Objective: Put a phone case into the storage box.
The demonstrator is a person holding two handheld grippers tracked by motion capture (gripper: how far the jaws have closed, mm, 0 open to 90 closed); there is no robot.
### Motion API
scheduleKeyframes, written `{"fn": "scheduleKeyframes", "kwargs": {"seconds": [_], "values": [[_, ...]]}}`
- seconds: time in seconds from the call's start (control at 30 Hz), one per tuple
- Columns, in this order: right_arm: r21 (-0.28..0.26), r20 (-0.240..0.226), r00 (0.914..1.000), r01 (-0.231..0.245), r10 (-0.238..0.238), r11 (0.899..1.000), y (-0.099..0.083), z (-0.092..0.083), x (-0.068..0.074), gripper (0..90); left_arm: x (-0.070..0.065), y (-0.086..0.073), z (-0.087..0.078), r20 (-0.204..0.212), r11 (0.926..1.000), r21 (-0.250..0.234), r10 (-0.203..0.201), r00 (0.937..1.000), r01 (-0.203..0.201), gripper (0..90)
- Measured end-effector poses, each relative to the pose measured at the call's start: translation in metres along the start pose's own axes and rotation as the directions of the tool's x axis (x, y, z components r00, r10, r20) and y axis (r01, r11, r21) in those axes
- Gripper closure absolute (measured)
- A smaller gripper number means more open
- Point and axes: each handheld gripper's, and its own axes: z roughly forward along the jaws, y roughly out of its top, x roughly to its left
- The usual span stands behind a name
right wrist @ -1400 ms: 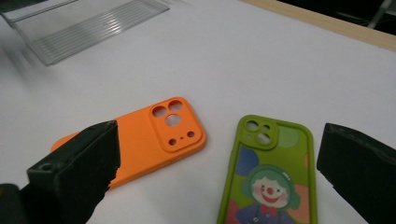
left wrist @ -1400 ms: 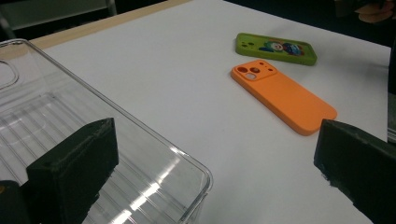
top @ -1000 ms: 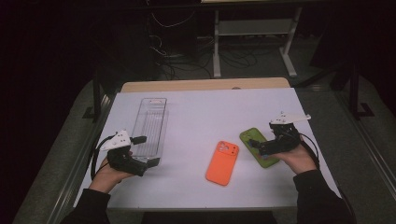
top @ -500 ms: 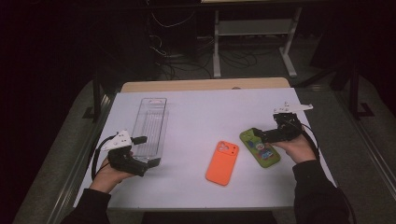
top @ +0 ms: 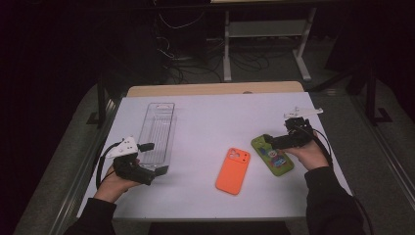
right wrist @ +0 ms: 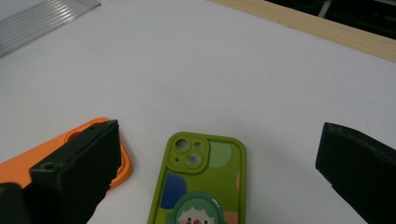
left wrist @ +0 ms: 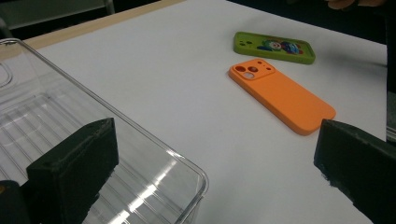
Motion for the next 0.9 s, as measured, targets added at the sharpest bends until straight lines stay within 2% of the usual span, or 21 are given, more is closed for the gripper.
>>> {"fn": "scheduleKeyframes", "kwargs": {"seconds": [0.23, 0.53, 0.7, 0.9], "values": [[0.031, 0.016, 0.9999, -0.003, 0.002, 1.000, -0.002, -0.002, -0.003, 0.0, 0.000, 0.000, 0.000, -0.003, 1.0000, -0.003, -0.001, 1.0000, 0.001, 0.0], [0.097, 0.025, 0.9997, -0.005, 0.003, 0.995, -0.007, 0.002, -0.003, 0.0, 0.000, 0.000, 0.000, 0.000, 0.9999, -0.007, -0.008, 1.0000, 0.008, 0.0], [0.161, 0.022, 0.9997, -0.013, 0.009, 0.987, -0.013, 0.006, -0.001, 0.0, 0.001, -0.001, 0.000, -0.002, 0.9999, -0.012, -0.004, 1.0000, 0.004, 0.0], [0.198, 0.018, 0.9998, -0.010, 0.006, 0.980, -0.017, 0.009, 0.001, 0.0, 0.001, -0.001, 0.000, -0.004, 1.0000, -0.007, -0.007, 1.0000, 0.007, 0.0]]}}
